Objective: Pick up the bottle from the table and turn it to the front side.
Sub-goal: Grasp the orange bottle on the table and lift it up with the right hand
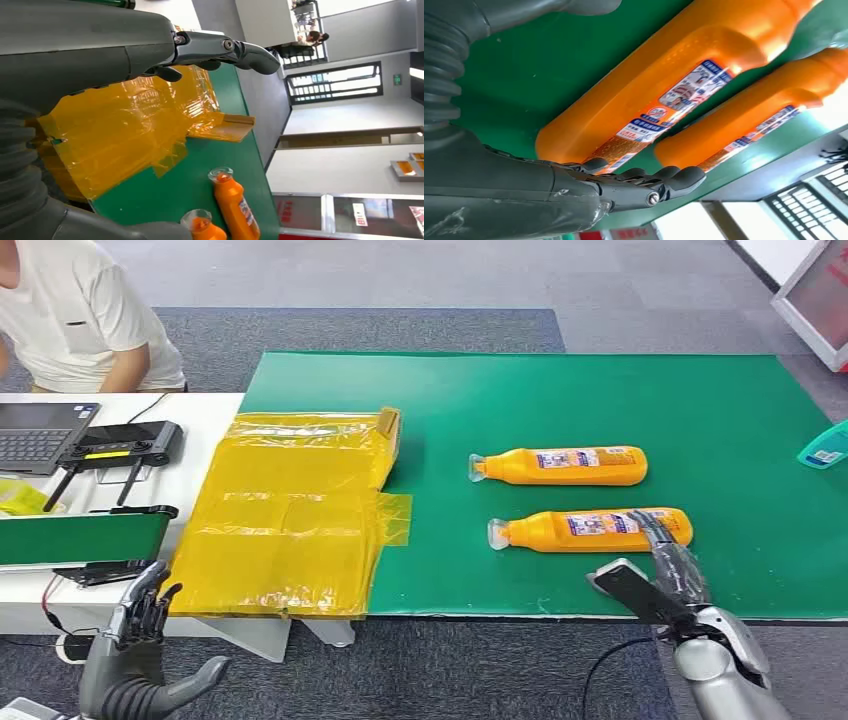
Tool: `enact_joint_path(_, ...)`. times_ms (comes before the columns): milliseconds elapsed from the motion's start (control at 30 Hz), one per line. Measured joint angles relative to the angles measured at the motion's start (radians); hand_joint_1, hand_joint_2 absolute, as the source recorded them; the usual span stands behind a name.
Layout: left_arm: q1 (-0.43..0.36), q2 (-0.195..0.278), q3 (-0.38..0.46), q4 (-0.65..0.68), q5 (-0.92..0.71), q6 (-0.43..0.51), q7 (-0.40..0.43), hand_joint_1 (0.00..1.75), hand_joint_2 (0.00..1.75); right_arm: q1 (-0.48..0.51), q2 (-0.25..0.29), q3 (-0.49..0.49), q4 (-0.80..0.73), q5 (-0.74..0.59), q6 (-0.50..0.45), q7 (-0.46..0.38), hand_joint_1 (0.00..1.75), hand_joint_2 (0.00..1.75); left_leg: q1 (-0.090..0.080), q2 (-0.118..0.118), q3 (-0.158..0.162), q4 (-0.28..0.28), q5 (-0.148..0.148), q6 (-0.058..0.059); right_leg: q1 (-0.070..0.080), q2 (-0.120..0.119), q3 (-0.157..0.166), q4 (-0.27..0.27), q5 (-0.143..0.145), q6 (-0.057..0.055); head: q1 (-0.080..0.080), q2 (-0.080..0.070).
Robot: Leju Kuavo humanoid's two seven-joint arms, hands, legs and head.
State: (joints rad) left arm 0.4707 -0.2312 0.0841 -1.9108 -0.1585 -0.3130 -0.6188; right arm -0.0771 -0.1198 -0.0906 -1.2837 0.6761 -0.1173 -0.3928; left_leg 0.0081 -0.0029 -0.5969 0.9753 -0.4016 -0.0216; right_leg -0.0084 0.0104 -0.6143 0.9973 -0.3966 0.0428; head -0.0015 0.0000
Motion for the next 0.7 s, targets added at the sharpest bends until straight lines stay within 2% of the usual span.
enact_joint_path(233, -0.005, 0.000, -0.001, 0.005, -0.014, -0.013, 0.015, 0.00, 1.75, -0.067, -0.035, 0.061, 0.021, 0.228, -0.078, 0.109, 0.00, 1.75, 0.000, 0.000, 0.000, 0.000, 0.001, 0.001, 0.000, 0.000, 0.000, 0.000, 0.001, 0.001, 0.000, 0.000)
enact_joint_path(467, -0.008, 0.001, -0.002, 0.012, -0.012, -0.014, 0.020, 0.00, 1.75, -0.122, -0.061, 0.120, 0.045, 0.276, -0.082, 0.143, 0.00, 1.75, 0.000, 0.000, 0.000, 0.000, 0.001, 0.001, 0.000, 0.000, 0.000, 0.000, 0.001, 0.001, 0.000, 0.000)
enact_joint_path(600, -0.018, 0.001, -0.006, 0.024, -0.004, -0.024, 0.035, 0.00, 1.75, -0.181, -0.073, 0.184, 0.080, 0.387, -0.062, 0.217, 0.00, 1.75, 0.000, 0.000, 0.000, 0.000, 0.002, 0.001, 0.000, 0.000, -0.001, 0.000, 0.002, 0.001, 0.000, 0.000)
enact_joint_path(700, -0.027, 0.002, -0.013, 0.039, 0.003, -0.026, 0.036, 0.00, 1.75, -0.241, -0.077, 0.235, 0.127, 0.418, -0.043, 0.254, 0.00, 1.75, -0.001, 0.000, 0.000, 0.000, 0.003, 0.001, 0.000, 0.000, -0.001, 0.000, 0.002, 0.002, 0.000, 0.000)
